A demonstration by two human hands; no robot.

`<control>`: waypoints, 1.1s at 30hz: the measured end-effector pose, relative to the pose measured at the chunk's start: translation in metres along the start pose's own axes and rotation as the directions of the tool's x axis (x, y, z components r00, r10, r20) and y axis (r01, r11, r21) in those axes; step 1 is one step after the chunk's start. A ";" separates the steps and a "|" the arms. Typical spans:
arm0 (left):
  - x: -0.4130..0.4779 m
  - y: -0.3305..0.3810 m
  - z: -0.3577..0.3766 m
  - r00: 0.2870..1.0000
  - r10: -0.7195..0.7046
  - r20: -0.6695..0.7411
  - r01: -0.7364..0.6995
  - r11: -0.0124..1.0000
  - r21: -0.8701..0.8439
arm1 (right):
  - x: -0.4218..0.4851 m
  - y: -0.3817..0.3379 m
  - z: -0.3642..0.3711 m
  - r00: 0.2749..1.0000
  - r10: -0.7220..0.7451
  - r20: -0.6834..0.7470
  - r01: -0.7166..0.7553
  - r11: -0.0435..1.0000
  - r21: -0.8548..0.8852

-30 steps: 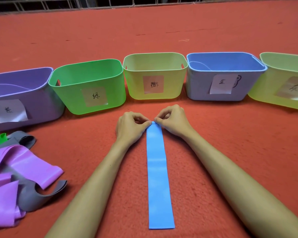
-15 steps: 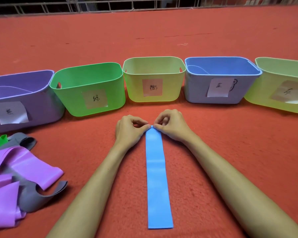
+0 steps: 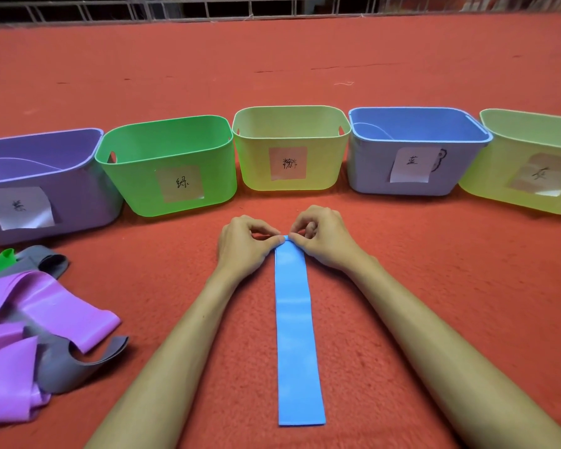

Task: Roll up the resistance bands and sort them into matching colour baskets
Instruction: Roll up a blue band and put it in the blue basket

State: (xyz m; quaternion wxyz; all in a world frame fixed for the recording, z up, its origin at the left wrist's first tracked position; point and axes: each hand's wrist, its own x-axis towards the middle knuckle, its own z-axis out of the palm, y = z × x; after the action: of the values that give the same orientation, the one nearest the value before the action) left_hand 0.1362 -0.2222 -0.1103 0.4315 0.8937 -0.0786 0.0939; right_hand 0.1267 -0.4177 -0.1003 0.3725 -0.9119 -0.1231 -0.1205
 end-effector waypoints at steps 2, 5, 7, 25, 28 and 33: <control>-0.001 -0.001 0.001 1.000 0.005 -0.007 -0.005 1.000 -0.012 | 0.000 -0.001 0.001 1.000 -0.007 0.000 0.007 1.000 -0.024; -0.001 -0.001 0.002 0.999 -0.003 -0.032 0.003 1.000 -0.024 | 0.000 -0.003 0.002 1.000 -0.004 0.005 0.004 1.000 -0.025; -0.001 -0.001 0.002 1.000 0.000 -0.031 0.000 1.000 -0.011 | -0.001 -0.004 0.003 1.000 0.006 0.010 -0.006 1.000 -0.026; -0.006 0.002 -0.003 0.999 0.026 0.024 -0.025 0.999 -0.037 | -0.003 -0.002 -0.002 0.999 -0.016 0.030 0.017 0.999 -0.042; -0.006 0.001 -0.002 0.999 0.038 0.021 -0.037 0.998 -0.050 | -0.003 -0.001 -0.002 0.999 -0.012 0.051 0.014 0.999 -0.029; -0.008 -0.001 -0.002 0.997 0.067 0.047 -0.066 0.998 -0.009 | -0.001 0.000 -0.004 0.995 -0.013 0.094 0.013 1.000 -0.006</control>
State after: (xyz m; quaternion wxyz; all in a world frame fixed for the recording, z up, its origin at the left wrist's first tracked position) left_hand 0.1285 -0.2190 -0.1118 0.4293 0.8911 -0.1189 0.0865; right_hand 0.1249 -0.4212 -0.0982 0.3626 -0.9169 -0.1461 -0.0802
